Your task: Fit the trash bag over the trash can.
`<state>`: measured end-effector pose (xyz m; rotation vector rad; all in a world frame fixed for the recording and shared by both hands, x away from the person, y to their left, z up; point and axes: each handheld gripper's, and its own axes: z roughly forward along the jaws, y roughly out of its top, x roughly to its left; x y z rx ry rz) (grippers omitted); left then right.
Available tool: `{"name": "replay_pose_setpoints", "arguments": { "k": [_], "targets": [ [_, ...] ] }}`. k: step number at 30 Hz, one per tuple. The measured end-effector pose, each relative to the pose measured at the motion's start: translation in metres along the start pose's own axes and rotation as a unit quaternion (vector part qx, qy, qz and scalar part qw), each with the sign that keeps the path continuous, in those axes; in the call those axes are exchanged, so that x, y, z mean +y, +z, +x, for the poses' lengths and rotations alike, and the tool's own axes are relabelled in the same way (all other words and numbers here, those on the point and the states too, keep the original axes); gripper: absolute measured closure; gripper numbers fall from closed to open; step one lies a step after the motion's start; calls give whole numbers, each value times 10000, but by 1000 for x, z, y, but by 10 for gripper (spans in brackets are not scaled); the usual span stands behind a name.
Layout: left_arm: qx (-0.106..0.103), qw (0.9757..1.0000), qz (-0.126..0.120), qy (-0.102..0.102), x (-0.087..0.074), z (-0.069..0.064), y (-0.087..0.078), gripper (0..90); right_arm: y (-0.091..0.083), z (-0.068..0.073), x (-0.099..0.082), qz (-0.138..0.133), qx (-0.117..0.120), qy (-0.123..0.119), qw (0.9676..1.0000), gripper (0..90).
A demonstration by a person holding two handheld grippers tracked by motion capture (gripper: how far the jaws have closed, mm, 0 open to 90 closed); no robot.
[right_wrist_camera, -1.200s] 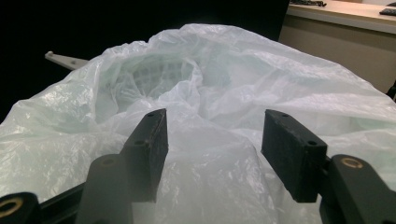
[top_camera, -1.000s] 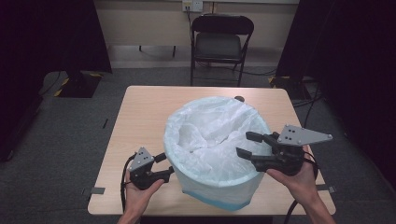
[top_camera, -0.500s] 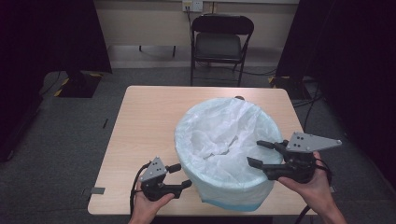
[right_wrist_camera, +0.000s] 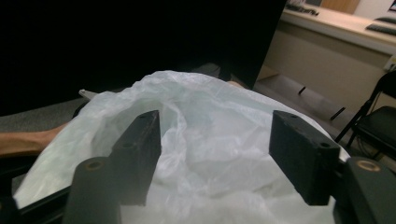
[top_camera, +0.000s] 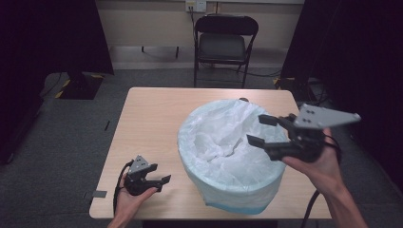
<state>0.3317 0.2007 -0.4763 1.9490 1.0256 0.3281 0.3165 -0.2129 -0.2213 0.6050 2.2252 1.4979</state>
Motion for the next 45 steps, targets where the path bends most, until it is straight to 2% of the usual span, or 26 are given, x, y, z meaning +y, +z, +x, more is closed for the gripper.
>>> {"name": "replay_pose_setpoints", "arguments": {
  "k": [3,5,8,11,12,14,15,16,17,22,23,24,25,26,32,33,34,35,39,42,43,44,45],
  "targets": [
    [216,9997,75,105,-2,4,2,276,28,-12,12,299,84,4,9995,426],
    [230,9996,123,133,-4,4,4,276,47,-21,17,543,57,-21,9985,461],
    [288,9991,232,193,-7,3,8,276,71,-34,15,875,233,139,9958,520],
    [314,9985,341,289,-9,1,10,273,90,-39,6,1248,239,214,9917,509],
    [314,9985,341,289,-9,1,10,272,90,-39,6,1248,239,214,9917,509],
    [311,9983,386,321,-9,0,11,272,104,-42,-4,1530,166,336,9875,468],
    [311,9983,386,321,-9,0,11,272,104,-42,-4,1530,166,336,9875,468],
    [312,9983,386,311,-9,-1,12,272,108,-43,-7,1623,163,361,9859,456],
    [318,9983,393,307,-9,-1,13,272,117,-44,-13,1830,116,414,9822,439],
    [297,9981,429,323,-10,-2,13,272,130,-42,-18,2192,29,402,9749,391],
    [297,9981,429,323,-10,-2,13,272,130,-42,-18,2192,29,402,9749,391],
    [285,9980,445,336,-10,-2,13,272,133,-42,-20,2268,41,387,9732,380],
    [287,9979,465,340,-10,-2,13,272,137,-41,-22,2408,51,358,9699,371],
    [290,9978,488,341,-11,-2,14,272,142,-41,-26,2624,1,235,9647,367],
    [359,9967,612,387,-13,-1,18,266,149,-45,-33,2932,-27,222,9558,367],
    [367,9965,628,405,-13,-1,18,264,151,-45,-35,3007,-33,181,9535,366],
    [367,9965,628,405,-13,-1,18,261,151,-45,-35,3007,-33,181,9535,366],
    [387,9963,644,425,-13,-2,18,257,153,-46,-39,3173,-32,55,9483,365],
    [391,9961,644,457,-13,-3,19,240,157,-45,-43,3381,-22,-26,9411,349],
    [395,9962,631,451,-14,-3,19,238,157,-44,-43,3403,47,-31,9403,331],
    [398,9963,622,447,-14,-3,19,238,157,-44,-42,3384,83,-27,9410,324],
    [399,9962,621,466,-14,-3,19,238,155,-44,-39,3321,102,4,9432,316],
    [402,9962,620,468,-14,-3,19,238,153,-44,-36,3192,103,83,9476,295]
  ]
}}
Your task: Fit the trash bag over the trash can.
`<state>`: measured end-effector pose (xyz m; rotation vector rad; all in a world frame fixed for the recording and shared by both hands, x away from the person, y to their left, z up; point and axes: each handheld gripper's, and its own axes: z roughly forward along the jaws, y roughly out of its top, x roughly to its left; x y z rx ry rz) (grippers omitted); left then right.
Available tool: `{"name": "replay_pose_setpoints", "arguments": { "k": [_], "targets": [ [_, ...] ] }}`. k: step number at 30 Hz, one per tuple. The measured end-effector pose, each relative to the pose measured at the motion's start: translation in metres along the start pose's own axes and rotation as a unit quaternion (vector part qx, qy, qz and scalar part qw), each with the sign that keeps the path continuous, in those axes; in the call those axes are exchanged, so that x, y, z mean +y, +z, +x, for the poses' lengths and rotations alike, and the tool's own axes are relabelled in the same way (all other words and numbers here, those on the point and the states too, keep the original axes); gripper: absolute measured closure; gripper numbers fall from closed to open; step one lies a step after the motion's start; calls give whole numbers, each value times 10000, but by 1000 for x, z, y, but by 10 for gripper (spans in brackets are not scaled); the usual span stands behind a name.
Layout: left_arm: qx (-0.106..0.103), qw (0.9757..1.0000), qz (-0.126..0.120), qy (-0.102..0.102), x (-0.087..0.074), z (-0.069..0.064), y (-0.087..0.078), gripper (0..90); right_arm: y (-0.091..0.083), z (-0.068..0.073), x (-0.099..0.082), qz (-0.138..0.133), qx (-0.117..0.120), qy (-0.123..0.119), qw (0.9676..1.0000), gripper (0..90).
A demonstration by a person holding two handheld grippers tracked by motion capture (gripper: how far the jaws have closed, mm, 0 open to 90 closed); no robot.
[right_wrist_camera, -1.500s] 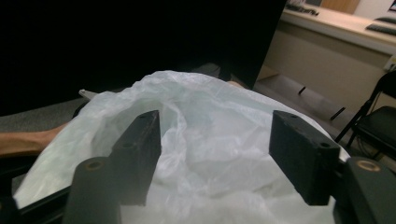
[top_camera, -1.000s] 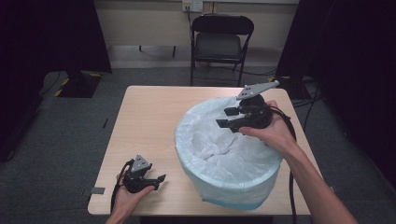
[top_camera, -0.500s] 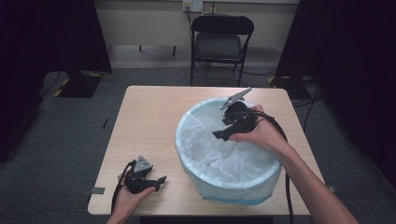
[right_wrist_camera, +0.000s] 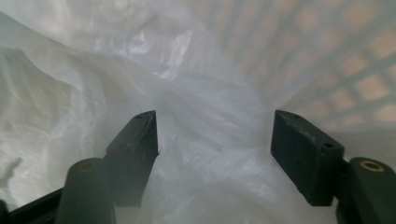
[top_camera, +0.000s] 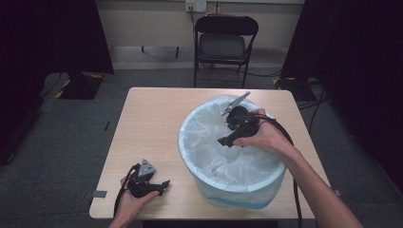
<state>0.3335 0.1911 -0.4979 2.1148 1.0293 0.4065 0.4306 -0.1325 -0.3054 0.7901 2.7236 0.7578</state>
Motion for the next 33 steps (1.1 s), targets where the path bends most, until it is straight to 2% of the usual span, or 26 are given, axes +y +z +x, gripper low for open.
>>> {"name": "replay_pose_setpoints", "arguments": {
  "k": [4,7,10,13,15,18,21,22,23,27,30,31,33],
  "targets": [
    [13,10000,-11,-6,0,0,0,238,-19,0,4,-682,265,123,9972,247],
    [26,10000,-20,-19,0,0,0,238,-35,3,5,-1132,375,129,9928,241],
    [32,10000,-18,-1,0,0,0,237,-54,10,4,-1376,483,-71,9893,272],
    [43,10000,-29,-19,0,0,1,237,-68,24,0,-1439,724,-451,9859,330],
    [50,10000,-41,-26,0,0,1,236,-71,36,-3,-1365,980,-767,9828,351],
    [68,10000,-17,-3,0,1,1,234,-62,54,-5,-1085,1324,-1232,9775,365],
    [58,10000,-40,-19,0,0,1,233,-48,65,-6,-747,1629,-1494,9724,376],
    [56,10000,-42,-16,0,1,1,233,-44,67,-6,-606,1662,-1567,9717,369],
    [53,10000,-44,-14,0,1,1,233,-40,68,-6,-473,1656,-1604,9719,370],
    [43,10000,-48,-10,0,1,1,233,-29,69,-9,34,1810,-1661,9693,378],
    [54,10000,-38,-12,0,0,1,233,-21,72,-10,363,1934,-1747,9648,373],
    [57,10000,-35,2,0,1,1,233,-18,73,-10,447,1939,-1796,9634,373],
    [77,10000,-33,14,0,1,1,232,-13,75,-10,633,1885,-1802,9633,374]
  ]
}}
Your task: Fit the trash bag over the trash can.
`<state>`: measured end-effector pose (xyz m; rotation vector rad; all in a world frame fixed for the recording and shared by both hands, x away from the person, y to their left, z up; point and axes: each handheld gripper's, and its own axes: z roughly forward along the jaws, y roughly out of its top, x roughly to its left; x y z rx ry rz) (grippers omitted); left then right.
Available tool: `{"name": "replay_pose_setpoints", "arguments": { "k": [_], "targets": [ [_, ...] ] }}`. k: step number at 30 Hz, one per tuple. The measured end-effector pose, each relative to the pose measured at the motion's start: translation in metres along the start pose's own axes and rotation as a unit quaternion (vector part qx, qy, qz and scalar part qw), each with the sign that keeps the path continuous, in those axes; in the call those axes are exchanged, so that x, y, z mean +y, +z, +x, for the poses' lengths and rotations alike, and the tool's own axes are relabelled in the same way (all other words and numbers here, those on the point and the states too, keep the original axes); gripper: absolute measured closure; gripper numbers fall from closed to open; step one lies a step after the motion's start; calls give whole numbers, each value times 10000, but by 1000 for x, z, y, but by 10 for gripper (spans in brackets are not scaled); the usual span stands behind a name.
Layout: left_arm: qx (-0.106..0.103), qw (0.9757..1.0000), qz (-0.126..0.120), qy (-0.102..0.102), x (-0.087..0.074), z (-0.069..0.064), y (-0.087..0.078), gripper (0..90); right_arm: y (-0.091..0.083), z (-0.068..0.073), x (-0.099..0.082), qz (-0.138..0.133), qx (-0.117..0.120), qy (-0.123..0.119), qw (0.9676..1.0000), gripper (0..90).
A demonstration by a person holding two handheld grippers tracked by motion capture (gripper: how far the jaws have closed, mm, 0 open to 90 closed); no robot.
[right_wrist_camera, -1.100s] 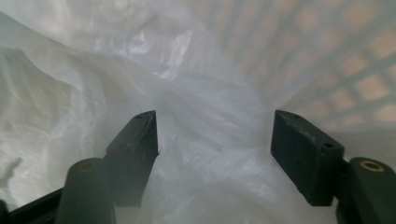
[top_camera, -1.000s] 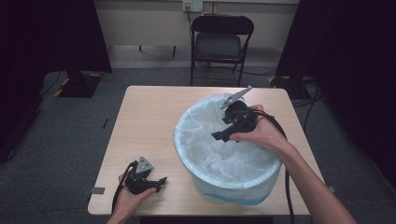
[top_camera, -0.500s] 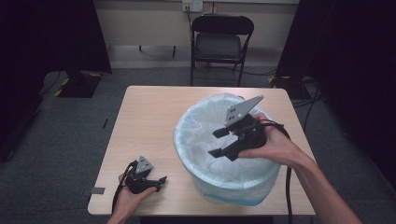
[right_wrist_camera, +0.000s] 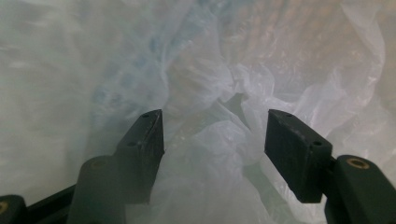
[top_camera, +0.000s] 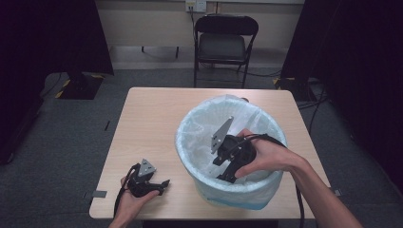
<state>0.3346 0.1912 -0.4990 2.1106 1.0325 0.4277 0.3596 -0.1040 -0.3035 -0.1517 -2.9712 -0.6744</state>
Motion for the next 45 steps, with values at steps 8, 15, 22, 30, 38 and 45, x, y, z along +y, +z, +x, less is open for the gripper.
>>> {"name": "replay_pose_setpoints", "arguments": {
  "k": [8,15,22,30,38,45],
  "targets": [
    [15,10000,-9,-31,0,3,0,231,21,-9,-3,731,-83,244,9970,379],
    [52,10000,-46,51,-1,3,2,219,19,-9,-1,753,-275,171,9966,355],
    [122,9999,-13,-24,0,4,3,170,-8,-10,2,-337,-410,342,9980,262],
    [162,9999,20,-50,-1,5,2,143,-31,-13,1,-1368,-689,441,9872,207],
    [240,9996,86,-152,-1,6,3,73,-51,-15,-2,-2101,-1143,616,9690,207],
    [341,9990,189,-214,-1,7,4,4,-76,-14,-15,-2684,-1745,869,9434,202]
  ]
}}
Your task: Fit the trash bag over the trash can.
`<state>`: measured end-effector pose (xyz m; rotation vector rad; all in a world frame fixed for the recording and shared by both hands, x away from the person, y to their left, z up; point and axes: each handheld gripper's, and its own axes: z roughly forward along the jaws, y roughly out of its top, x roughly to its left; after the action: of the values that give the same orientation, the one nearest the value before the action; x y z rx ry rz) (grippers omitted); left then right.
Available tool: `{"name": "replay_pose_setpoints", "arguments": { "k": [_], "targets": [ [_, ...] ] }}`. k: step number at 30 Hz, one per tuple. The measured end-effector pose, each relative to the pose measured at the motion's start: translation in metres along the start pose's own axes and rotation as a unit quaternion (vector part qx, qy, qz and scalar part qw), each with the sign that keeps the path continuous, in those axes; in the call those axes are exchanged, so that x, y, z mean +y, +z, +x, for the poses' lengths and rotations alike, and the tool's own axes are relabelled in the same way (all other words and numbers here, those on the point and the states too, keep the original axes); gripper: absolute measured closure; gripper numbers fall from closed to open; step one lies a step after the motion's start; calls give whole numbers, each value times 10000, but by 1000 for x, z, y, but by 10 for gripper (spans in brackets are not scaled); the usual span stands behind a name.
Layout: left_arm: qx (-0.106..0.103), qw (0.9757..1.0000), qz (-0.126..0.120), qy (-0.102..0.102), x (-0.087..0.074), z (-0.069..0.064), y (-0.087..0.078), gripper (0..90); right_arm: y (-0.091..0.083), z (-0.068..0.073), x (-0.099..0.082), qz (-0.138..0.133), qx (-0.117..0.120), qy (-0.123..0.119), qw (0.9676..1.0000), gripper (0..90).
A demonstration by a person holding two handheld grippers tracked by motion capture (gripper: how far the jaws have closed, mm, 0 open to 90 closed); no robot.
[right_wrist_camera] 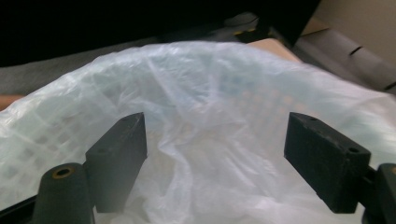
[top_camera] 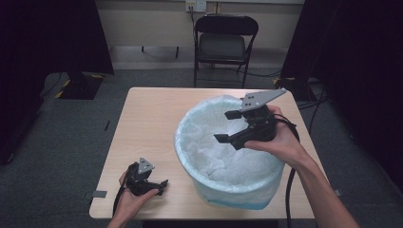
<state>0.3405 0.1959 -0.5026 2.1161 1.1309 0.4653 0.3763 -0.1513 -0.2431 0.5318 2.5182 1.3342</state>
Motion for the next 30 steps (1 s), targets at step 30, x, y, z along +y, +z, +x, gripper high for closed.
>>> {"name": "replay_pose_setpoints", "arguments": {
  "k": [30],
  "targets": [
    [-5,10000,2,8,-1,0,-1,0,-98,-17,-103,-1161,-1639,1146,9729,140]
  ]
}}
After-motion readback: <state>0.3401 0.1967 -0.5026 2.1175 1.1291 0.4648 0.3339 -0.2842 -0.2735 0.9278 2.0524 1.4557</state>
